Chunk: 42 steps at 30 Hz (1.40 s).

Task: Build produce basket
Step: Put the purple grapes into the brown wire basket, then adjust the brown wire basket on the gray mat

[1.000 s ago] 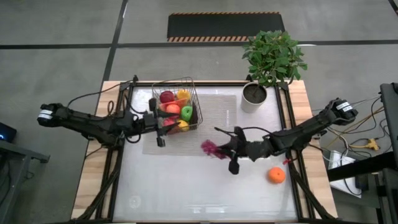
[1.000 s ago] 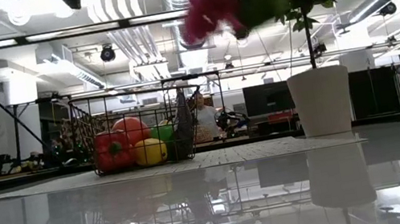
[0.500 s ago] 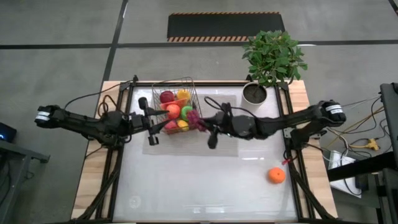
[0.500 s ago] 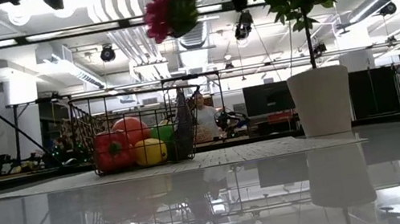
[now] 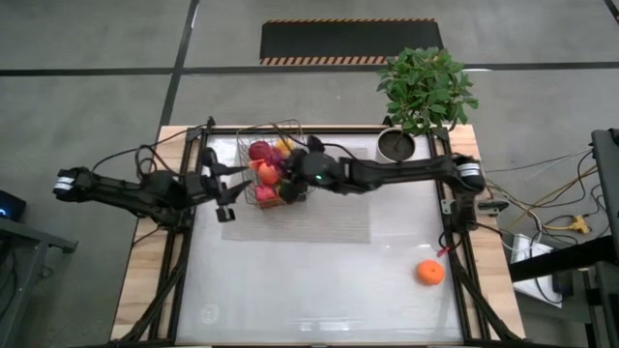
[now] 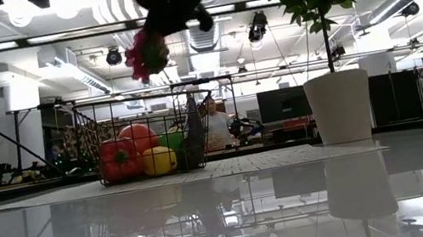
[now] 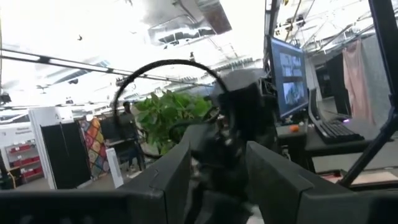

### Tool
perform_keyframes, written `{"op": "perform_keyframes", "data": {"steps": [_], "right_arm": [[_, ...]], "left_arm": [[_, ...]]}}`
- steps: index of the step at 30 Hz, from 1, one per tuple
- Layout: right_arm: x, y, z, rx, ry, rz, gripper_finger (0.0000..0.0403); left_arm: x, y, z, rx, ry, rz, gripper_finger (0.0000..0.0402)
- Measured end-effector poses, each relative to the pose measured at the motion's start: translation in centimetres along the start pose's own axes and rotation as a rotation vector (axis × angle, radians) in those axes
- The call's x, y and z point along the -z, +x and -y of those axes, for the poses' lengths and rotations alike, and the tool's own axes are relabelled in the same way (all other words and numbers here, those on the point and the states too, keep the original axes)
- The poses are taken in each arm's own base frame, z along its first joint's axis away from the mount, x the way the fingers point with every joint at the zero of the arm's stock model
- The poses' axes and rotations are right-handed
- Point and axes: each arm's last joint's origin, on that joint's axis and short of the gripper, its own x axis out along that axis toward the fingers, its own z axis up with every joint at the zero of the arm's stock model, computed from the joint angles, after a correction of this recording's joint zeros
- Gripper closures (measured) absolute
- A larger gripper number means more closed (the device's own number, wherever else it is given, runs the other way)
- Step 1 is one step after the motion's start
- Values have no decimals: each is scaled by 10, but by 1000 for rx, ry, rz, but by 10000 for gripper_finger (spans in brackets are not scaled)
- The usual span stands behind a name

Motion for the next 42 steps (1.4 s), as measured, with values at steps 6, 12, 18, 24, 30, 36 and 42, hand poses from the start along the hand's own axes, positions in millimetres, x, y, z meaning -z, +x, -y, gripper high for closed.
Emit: {"op": "perform_keyframes", "data": {"steps": [6, 12, 18, 24, 30, 36, 42], "right_arm": [[-7, 44, 14, 68, -15, -73, 374], [4, 91, 35, 138, -27, -160, 374], [18, 130, 53, 187, -31, -233, 369], [26, 145, 52, 251, -33, -299, 323], [25, 146, 50, 248, -45, -326, 258], [-1, 107, 38, 221, -68, -379, 218], [-25, 57, 12, 167, -106, -421, 207]], "left_arm": [[1, -2, -1, 0, 8, 0, 262], [3, -3, 0, 2, 17, -6, 262], [4, -3, 0, 4, 18, -9, 262], [8, -3, 2, 9, 24, -22, 262], [11, -4, 3, 12, 27, -30, 262], [12, -4, 3, 12, 31, -30, 262], [12, -4, 3, 10, 29, -29, 262]]}}
